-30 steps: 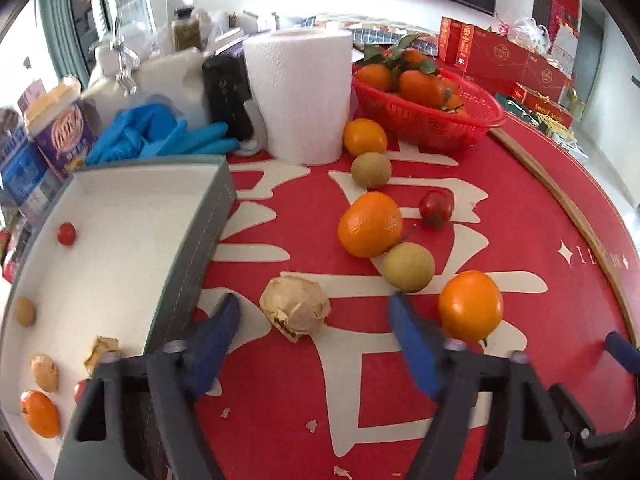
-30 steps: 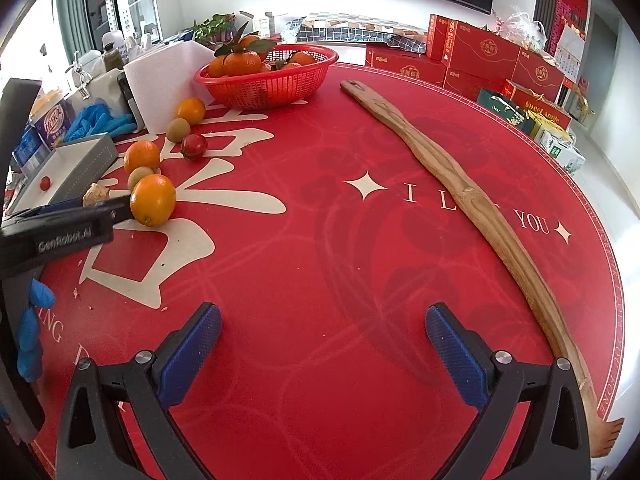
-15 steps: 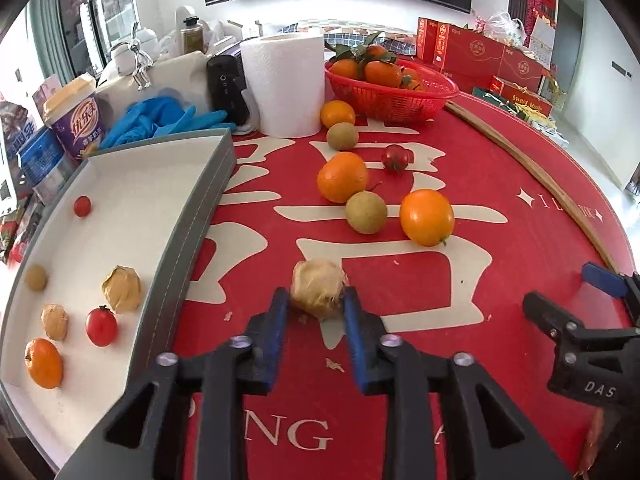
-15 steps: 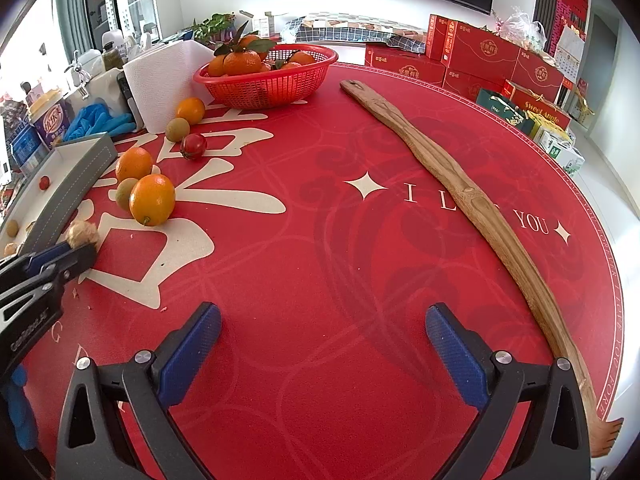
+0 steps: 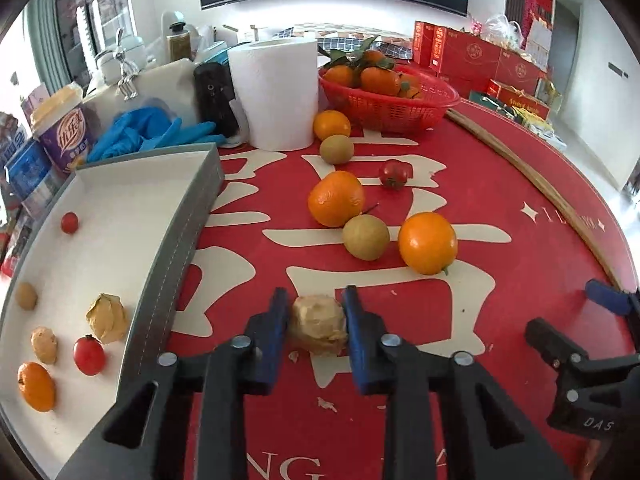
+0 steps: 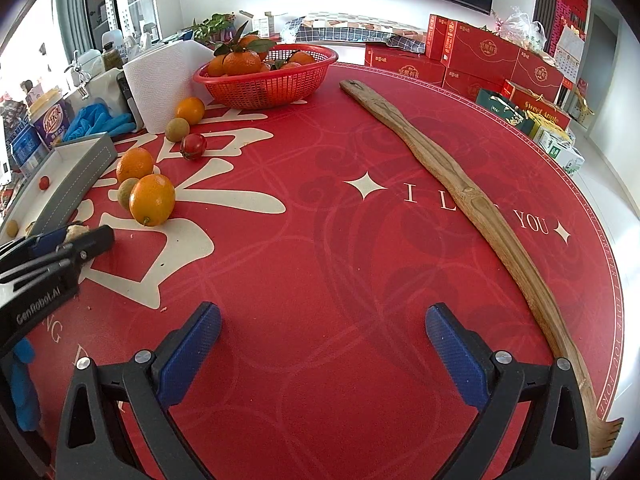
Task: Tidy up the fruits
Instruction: 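Grasp another husked fruit with the left gripper while the right gripper grasps an orange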
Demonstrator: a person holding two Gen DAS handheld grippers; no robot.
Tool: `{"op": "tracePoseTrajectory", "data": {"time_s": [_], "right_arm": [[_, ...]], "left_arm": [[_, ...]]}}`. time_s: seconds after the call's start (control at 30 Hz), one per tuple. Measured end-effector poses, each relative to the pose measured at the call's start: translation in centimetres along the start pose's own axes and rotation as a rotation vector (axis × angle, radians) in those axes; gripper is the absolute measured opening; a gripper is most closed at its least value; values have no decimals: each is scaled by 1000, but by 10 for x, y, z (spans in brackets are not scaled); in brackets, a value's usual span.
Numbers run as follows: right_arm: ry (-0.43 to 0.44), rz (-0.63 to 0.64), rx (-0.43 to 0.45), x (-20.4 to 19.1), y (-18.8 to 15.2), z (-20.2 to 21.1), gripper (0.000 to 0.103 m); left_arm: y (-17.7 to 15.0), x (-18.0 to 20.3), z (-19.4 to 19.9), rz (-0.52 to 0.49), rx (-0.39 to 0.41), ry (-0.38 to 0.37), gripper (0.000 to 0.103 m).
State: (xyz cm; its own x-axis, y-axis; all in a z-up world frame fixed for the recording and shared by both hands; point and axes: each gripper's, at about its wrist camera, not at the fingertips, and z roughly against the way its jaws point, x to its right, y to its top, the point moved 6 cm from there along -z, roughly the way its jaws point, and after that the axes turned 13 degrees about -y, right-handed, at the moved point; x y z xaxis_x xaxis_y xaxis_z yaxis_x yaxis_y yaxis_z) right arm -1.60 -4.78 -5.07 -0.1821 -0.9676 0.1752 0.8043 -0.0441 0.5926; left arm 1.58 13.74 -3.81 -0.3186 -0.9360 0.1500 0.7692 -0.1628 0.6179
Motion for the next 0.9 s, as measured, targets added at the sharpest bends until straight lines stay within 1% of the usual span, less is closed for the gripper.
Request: {"op": "tracePoseTrajectory", "data": {"time_s": [0.17,0.3,0.4,0.53,0.73,0.83,0.9], "right_arm": [[-3,-2,-1,1,-1,0,103],[-4,-3,-1,1,0,0,103],[5,10,0,-2,0,0,103],[49,72,10,-24,6,1,103],[130,176,36,-71,27,-3,103],[170,189,46,-88,37,-5,102],[191,190,54,-97,42,-4,94]], "left_arm": [[-16,-1,13,7,14,20,29],[-32,-8,27,38,19,13,29],[-36,-10,30,51,22,12,29],[-36,-11,31,50,22,17,29],[-36,-11,31,50,22,16,29],[-36,-11,31,53,23,12,29],[-36,-10,30,54,23,11,29]]}}
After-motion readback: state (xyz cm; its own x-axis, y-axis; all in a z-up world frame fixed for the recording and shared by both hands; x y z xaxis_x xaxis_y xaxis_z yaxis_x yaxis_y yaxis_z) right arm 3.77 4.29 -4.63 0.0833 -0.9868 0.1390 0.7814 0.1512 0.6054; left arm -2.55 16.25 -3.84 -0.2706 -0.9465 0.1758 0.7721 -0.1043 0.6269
